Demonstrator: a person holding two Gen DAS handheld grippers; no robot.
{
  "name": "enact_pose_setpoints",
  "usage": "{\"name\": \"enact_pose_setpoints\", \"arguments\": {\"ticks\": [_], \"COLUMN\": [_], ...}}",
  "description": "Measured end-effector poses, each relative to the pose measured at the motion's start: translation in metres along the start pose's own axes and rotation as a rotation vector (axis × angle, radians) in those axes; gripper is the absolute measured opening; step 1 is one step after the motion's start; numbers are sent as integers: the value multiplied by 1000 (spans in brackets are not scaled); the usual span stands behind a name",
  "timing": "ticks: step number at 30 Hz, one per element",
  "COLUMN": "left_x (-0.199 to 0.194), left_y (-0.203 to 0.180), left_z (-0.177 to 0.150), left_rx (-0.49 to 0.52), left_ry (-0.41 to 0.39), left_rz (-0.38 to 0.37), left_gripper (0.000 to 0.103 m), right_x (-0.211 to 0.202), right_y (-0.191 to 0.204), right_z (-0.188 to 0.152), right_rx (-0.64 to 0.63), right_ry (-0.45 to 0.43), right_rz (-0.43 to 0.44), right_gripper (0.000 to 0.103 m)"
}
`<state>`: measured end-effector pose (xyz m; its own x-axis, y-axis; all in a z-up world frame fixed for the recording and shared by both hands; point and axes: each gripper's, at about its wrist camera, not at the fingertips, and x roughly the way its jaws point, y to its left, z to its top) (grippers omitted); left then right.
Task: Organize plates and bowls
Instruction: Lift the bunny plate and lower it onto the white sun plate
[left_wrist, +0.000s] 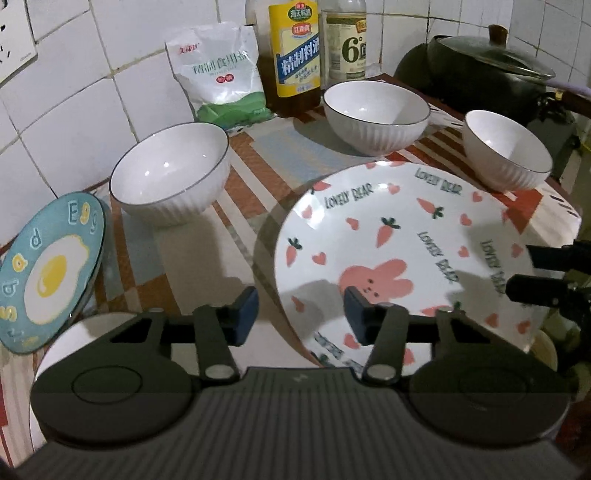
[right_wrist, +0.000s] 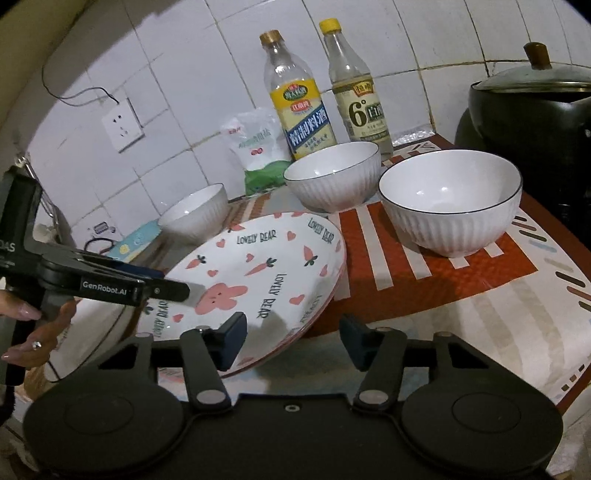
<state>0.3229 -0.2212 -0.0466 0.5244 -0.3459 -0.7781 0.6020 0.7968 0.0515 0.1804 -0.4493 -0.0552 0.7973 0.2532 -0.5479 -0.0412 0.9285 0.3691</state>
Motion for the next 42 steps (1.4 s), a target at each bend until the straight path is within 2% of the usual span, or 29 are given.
{"name": "enact_pose_setpoints", "arguments": {"ticks": [2, 4, 6, 11, 18, 22, 25, 28, 42], "left_x": [4, 7, 7, 8, 14, 13, 10, 7, -44], "left_y": [3, 6, 8, 7, 10, 6, 1, 0, 0], "left_z": [1, 1, 1, -1, 3, 1, -3, -5, -20], "left_rx": [1, -9, -19, -27, -103, -94, -83, -90, -54], "left_ry": [5, 6, 0, -9, 18, 6, -20, -16, -28], "left_rz": [1, -16, -26, -24, -36, -17, 8, 20, 9], "left_gripper": [27, 23, 23, 22, 25, 25, 25, 25, 25], "right_x": [4, 8, 11, 16, 19, 20, 20, 19, -19], "right_y": [0, -1, -1, 1, 4, 11, 14, 12, 36], "right_z": [0, 0, -1, -1, 0, -2, -1, 1, 5], "right_rx": [3, 12, 16, 20, 9, -20, -6, 15, -3], "right_ry": [2, 3, 9, 8, 8, 3, -4, 5, 41], "right_rz": [-11, -11, -5, -13, -32, -69, -108, -107, -73], "right_gripper": [52, 45, 34, 34, 34, 33, 29, 27, 27]}}
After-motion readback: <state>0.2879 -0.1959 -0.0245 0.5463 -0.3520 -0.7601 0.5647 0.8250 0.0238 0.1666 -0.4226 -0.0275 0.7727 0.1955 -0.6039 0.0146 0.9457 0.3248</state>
